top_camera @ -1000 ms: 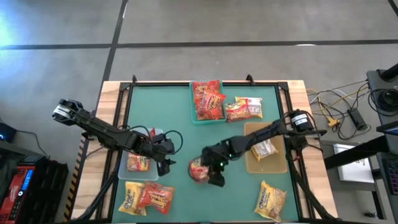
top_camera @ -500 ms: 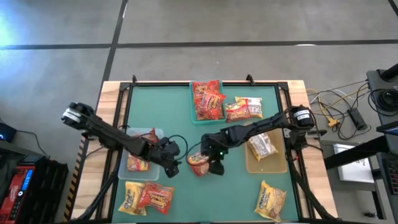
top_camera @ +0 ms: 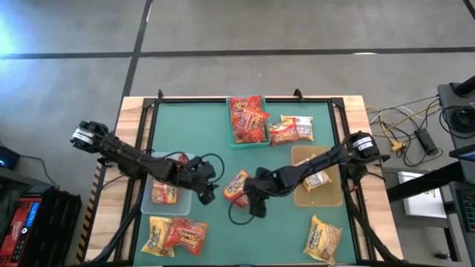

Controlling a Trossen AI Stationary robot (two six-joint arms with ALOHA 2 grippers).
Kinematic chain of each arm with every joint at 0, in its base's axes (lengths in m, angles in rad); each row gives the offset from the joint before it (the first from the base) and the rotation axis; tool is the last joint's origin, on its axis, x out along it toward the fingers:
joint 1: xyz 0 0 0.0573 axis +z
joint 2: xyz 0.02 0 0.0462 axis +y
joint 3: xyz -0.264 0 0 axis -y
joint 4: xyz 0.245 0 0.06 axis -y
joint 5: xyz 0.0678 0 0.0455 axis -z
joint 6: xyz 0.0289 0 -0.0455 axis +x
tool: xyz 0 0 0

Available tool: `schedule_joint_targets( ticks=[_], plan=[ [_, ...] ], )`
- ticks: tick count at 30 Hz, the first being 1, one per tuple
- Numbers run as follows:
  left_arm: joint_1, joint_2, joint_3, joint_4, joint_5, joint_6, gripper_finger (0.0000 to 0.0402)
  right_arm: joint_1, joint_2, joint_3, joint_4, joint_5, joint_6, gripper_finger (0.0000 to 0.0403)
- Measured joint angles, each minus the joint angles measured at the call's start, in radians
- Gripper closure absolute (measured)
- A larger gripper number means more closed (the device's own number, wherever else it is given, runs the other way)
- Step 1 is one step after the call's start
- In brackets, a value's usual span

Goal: Sort Maruchan noodles
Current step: Put the red noodle pack into the white transparent bin

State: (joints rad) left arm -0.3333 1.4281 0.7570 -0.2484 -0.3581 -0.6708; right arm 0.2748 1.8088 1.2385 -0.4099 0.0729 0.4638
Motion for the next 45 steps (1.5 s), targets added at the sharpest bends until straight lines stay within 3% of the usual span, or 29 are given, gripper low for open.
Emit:
schedule_joint_targets(
  ticks=[26,34,45],
  plan=[
    [0.008,0.017,-0.066,0.192,0.001,0.027,0.0208,0.113,-0.021,-0.065,0.033,0.423,0.174,0.0172],
    [0.008,0.029,-0.066,0.201,0.001,0.033,0.0208,0.114,-0.021,-0.157,0.193,0.426,0.191,0.0172],
    [0.044,0.030,-0.066,0.281,0.000,0.049,0.0208,0.116,-0.023,-0.183,0.191,0.401,0.233,0.0172]
  ],
)
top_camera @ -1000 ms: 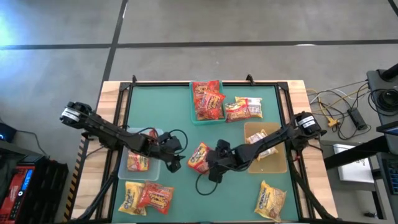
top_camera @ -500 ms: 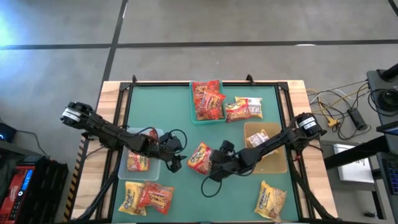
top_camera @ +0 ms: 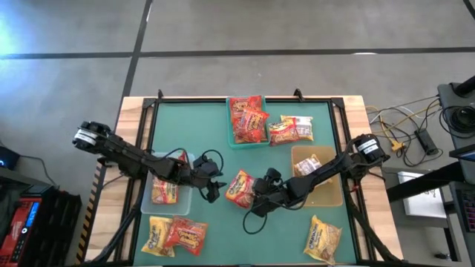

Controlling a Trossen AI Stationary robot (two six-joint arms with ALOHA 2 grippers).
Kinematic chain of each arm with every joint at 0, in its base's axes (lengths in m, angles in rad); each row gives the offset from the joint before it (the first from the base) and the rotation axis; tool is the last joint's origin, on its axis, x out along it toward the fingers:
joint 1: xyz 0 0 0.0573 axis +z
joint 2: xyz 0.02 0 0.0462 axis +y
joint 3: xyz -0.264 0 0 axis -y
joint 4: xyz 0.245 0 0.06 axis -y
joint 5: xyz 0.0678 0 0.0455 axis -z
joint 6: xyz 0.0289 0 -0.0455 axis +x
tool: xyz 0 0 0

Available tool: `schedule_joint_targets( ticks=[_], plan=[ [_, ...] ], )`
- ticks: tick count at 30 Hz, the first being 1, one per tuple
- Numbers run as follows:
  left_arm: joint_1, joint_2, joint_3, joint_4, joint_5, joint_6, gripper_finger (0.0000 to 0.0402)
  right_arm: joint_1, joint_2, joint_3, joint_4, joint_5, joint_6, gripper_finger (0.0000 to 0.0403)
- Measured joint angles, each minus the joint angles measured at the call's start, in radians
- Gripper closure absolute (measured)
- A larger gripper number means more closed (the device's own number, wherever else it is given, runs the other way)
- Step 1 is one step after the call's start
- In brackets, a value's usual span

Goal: Sort Maruchan noodles
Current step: Put the red noodle pack into the white transparent bin

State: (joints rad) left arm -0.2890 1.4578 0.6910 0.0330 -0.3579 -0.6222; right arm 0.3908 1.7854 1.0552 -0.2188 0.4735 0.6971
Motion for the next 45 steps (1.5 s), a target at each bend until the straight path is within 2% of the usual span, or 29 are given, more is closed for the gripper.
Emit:
schedule_joint_targets(
  ticks=[7,15,23,33,38,45],
  plan=[
    [0.020,0.011,0.000,0.016,0.000,-0.033,0.0208,0.008,-0.001,-0.021,-0.003,-0.001,0.002,0.0172],
    [0.036,0.097,0.000,0.105,0.011,-0.098,0.0208,0.017,-0.001,-0.039,-0.011,-0.002,-0.002,0.0172],
    [0.074,0.158,0.000,0.219,0.132,-0.130,0.0208,0.023,0.002,-0.054,-0.015,-0.007,-0.001,0.0172],
    [0.070,0.123,0.000,0.211,0.193,-0.205,0.0207,0.031,0.002,-0.054,-0.012,-0.004,-0.001,0.0172],
    [0.084,0.106,0.000,0.194,0.211,-0.169,0.0207,0.030,0.003,-0.056,-0.008,0.041,-0.011,0.0172],
    [0.142,0.022,0.000,0.034,0.209,-0.094,0.0207,0.028,0.003,-0.056,-0.006,0.047,-0.049,0.0172]
  ],
)
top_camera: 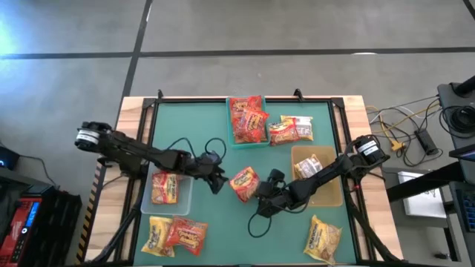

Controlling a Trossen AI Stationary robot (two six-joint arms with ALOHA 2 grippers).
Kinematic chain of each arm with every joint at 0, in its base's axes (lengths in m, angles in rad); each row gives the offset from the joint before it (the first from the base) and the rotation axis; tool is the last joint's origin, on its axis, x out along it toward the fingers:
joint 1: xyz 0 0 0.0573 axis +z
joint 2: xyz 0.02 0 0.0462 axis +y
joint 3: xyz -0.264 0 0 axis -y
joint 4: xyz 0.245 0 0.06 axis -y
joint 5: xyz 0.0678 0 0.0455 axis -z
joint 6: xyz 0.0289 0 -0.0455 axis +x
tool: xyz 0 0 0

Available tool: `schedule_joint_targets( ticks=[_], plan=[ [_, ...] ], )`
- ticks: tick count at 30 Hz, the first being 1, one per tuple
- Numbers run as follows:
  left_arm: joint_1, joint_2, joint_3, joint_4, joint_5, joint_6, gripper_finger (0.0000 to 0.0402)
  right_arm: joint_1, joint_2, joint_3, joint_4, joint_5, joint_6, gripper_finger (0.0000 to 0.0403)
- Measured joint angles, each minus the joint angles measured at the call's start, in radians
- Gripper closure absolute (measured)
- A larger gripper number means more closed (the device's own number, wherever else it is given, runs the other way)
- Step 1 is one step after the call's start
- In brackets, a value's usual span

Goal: Sort Maruchan noodles
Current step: Put the red noodle pack into the white transparent bin

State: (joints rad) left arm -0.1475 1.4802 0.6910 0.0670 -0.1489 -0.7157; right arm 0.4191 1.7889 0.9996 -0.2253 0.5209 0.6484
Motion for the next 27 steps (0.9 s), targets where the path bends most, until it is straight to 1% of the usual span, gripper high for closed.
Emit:
schedule_joint_targets(
  ticks=[2,7,11,14,17,19,22,27],
  plan=[
    [0.029,-0.027,0.000,-0.039,-0.003,0.025,0.0207,0.000,0.000,0.000,0.005,0.002,-0.018,0.0172],
    [0.089,-0.051,0.000,-0.044,-0.002,0.077,0.0207,0.000,-0.022,0.013,0.002,-0.007,-0.015,0.0172],
    [0.107,-0.018,0.000,-0.040,0.020,0.076,0.0207,0.006,-0.053,0.035,0.009,-0.005,0.025,0.0172],
    [0.112,0.013,0.000,0.005,0.079,0.072,0.0207,0.007,-0.052,0.042,0.019,-0.001,0.064,0.0172],
    [0.113,0.040,0.000,0.078,0.139,0.079,0.0207,0.006,-0.045,0.035,0.068,0.004,0.104,0.0172],
    [0.113,0.054,0.000,0.099,0.159,0.087,0.0207,0.006,-0.035,0.026,0.083,0.003,0.119,0.0172],
    [0.113,0.071,0.000,0.093,0.162,0.104,0.0207,0.006,-0.006,0.024,0.141,0.005,0.124,0.0172],
    [0.113,0.102,0.000,0.112,0.162,0.105,0.0207,0.006,0.027,0.023,0.182,0.022,0.118,0.0172]
  ],
)
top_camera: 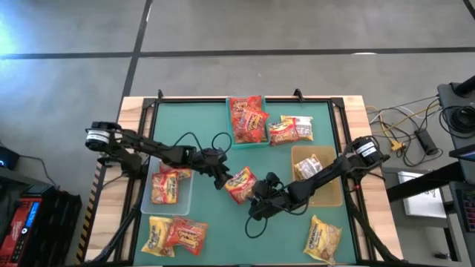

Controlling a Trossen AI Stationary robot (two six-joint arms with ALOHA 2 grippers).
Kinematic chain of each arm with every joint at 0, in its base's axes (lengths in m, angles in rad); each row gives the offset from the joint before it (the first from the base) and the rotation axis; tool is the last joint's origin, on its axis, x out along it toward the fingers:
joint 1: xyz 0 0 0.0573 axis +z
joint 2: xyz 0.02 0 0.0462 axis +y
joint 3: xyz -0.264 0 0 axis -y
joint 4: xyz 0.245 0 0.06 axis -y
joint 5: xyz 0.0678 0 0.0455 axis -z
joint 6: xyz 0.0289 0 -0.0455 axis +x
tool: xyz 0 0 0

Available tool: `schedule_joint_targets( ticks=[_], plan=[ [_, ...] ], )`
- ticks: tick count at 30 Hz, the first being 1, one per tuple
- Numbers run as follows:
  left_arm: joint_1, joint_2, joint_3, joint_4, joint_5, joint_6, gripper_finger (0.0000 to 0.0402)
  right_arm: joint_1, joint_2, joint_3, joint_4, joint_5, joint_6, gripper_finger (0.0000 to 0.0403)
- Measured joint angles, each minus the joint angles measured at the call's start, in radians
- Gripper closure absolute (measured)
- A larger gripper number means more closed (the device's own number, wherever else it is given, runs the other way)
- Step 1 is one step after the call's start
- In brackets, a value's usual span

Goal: Sort Maruchan noodles
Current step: Put the red noodle pack into the white transparent bin

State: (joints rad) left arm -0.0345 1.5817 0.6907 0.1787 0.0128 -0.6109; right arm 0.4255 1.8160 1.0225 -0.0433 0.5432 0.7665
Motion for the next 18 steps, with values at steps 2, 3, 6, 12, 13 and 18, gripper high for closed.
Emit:
schedule_joint_targets(
  ticks=[2,3,6,12,13,18],
  plan=[
    [0.000,0.009,-0.001,0.001,0.000,-0.002,0.0207,0.000,0.000,-0.003,0.001,-0.002,0.000,0.0172],
    [0.000,0.015,-0.002,0.001,0.000,-0.005,0.0207,0.000,0.000,-0.006,0.003,-0.001,-0.002,0.0172],
    [0.005,0.035,-0.003,0.005,0.005,-0.033,0.0207,0.006,0.000,-0.011,0.002,0.013,-0.019,0.0172],
    [0.023,0.070,-0.007,0.058,0.040,-0.118,0.0207,0.015,0.000,-0.037,0.007,0.019,-0.019,0.0172],
    [0.024,0.073,-0.007,0.077,0.057,-0.124,0.0207,0.017,-0.001,-0.040,0.005,0.022,-0.019,0.0172],
    [0.024,0.099,-0.007,0.190,0.135,-0.161,0.0207,0.021,-0.002,-0.057,0.005,0.023,-0.019,0.0172]
  ],
)
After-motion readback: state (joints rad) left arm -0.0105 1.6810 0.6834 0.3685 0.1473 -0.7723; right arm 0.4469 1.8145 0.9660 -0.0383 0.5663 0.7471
